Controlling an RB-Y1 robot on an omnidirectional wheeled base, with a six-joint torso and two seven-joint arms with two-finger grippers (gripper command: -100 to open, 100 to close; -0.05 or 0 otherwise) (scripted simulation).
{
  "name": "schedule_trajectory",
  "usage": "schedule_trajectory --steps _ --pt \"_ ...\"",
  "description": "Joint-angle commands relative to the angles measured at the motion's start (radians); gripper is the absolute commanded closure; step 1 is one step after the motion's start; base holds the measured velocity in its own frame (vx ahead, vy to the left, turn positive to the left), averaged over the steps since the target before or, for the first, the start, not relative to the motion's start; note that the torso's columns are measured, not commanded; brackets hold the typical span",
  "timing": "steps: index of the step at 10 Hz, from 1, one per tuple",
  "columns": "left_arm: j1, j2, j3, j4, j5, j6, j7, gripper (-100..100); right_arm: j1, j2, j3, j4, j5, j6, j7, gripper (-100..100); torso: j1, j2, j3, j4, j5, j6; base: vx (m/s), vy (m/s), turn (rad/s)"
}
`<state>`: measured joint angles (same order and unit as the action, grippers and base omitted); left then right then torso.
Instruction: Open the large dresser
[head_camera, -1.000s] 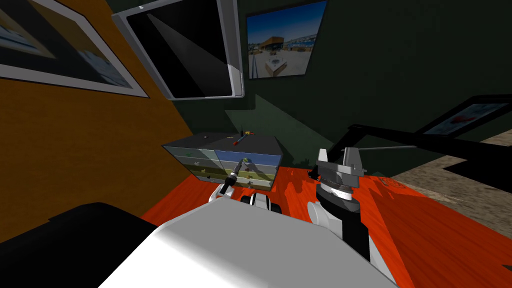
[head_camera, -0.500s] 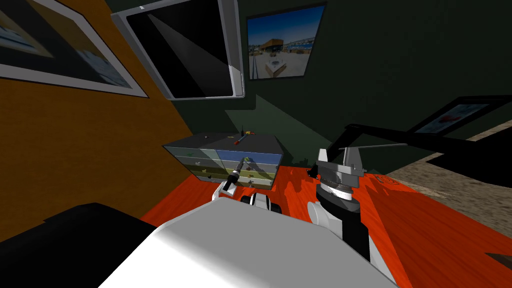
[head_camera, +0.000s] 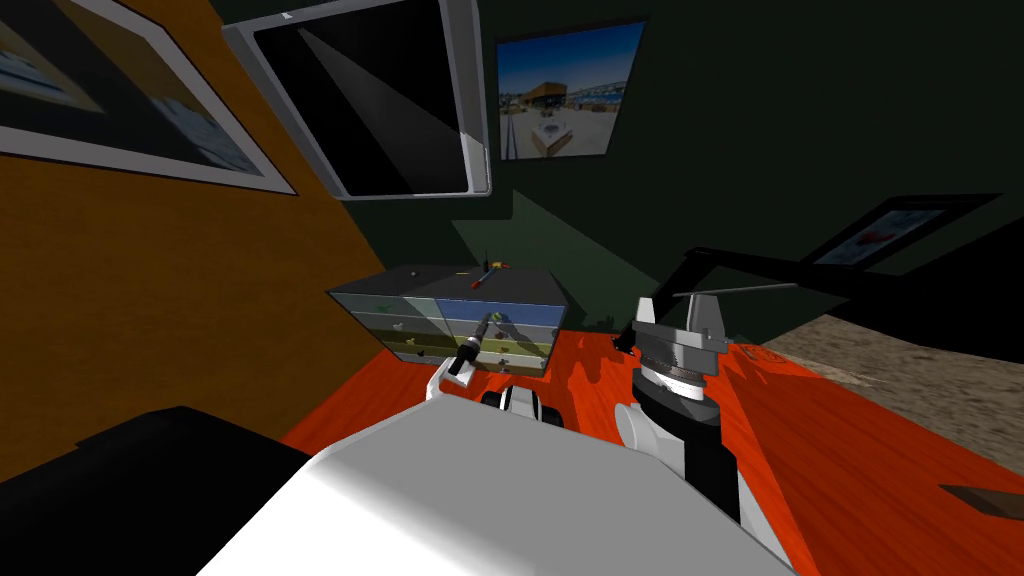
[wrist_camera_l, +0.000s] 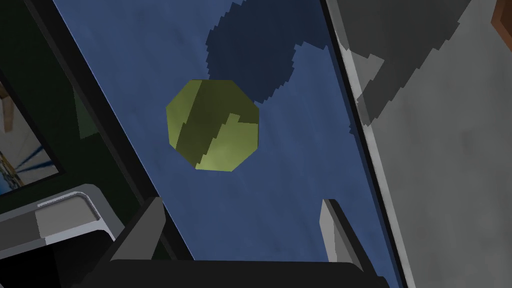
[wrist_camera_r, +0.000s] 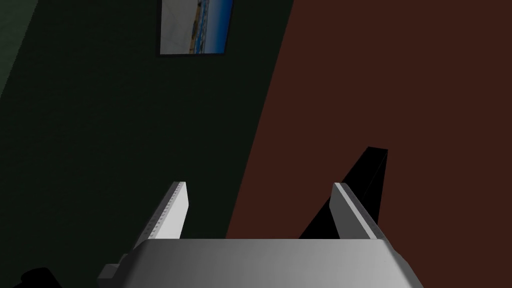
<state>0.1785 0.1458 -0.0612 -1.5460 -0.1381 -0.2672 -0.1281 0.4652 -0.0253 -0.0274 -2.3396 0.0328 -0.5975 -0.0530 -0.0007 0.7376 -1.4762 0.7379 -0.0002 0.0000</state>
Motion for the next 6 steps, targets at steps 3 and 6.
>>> schedule_trajectory --steps 3,6 --pt "-0.03 -0.011 -0.013 -0.035 -0.006 0.093 0.017 -100 0.0 0.0 0.0 0.0 0.0 0.0 0.0 0 0.001 0.0 0.0 0.0 0.0 0.0 -0.036 0.035 -0.027" --pt "-0.05 -0.067 -0.022 -0.058 -0.01 0.157 0.029 -100 0.0 0.0 0.0 0.0 0.0 0.0 0.0 0 0.001 0.0 0.0 0.0 0.0 0.0 -0.042 0.049 -0.037"
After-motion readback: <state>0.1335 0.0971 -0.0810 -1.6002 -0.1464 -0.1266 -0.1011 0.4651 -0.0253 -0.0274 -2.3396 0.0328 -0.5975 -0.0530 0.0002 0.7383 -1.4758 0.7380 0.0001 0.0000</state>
